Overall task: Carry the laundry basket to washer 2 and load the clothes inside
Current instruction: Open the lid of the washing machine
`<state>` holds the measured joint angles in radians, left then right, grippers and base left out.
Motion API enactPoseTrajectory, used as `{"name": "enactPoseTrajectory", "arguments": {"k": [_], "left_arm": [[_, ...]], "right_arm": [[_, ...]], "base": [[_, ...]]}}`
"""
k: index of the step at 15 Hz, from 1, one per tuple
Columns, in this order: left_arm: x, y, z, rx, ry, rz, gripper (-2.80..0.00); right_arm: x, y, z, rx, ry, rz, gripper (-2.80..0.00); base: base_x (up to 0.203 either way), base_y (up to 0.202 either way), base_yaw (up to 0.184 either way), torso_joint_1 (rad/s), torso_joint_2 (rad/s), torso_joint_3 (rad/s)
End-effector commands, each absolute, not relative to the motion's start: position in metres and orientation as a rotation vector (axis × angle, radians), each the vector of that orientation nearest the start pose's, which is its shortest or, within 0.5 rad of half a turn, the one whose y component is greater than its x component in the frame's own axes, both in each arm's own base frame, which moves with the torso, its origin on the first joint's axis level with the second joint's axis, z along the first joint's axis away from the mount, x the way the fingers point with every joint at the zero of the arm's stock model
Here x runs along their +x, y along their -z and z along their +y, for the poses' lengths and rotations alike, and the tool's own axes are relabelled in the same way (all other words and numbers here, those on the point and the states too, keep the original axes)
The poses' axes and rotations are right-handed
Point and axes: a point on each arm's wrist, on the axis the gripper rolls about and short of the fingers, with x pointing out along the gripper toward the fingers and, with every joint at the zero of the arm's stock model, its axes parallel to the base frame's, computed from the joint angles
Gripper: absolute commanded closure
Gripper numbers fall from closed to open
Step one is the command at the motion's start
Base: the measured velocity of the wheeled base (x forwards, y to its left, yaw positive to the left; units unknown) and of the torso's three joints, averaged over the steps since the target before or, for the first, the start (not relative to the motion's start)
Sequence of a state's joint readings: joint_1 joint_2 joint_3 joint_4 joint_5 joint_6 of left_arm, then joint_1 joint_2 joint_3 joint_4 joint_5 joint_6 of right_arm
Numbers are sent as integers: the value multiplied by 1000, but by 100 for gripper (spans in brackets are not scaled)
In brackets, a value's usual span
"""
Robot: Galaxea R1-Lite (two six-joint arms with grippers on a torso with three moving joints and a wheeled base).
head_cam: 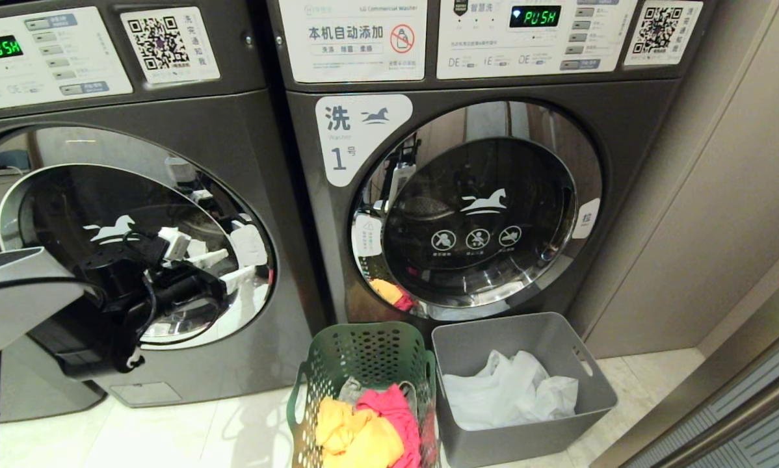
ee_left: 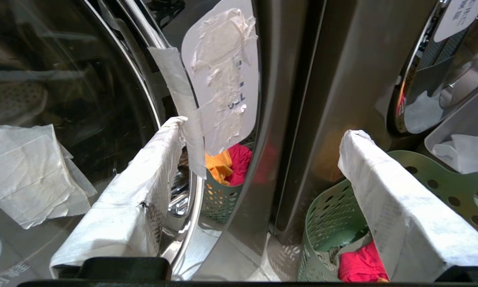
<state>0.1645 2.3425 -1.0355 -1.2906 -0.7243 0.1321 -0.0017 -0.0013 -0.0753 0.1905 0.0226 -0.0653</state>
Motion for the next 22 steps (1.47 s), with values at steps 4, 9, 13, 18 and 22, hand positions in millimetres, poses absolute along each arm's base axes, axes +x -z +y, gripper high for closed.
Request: {"name": "enactPoseTrajectory", "arguments": {"k": [4,9,13,18,22], "left_arm": [[432,-65,53,130,518,-42,-280],[443,-66,48,114,528,-35,-280],[448,-66,43,93,545,-42,-280],[454,-65,33,77,581,-47,-280],[453,-60,29,67,639,-36,-280]], "right_arm": [[-30,-76,1,-64,-25,114,0],[-30,-76,1,-64,-25,114,0],[-30,-76,1,-64,-25,116,0],[-30,-76,1,-64,-25,115,0],[-30,-76,1,-64,-25,116,0]], "base": [[0,0,0,0,0,0],[0,0,0,0,0,0],[0,0,0,0,0,0],[0,0,0,0,0,0],[0,0,0,0,0,0]]}}
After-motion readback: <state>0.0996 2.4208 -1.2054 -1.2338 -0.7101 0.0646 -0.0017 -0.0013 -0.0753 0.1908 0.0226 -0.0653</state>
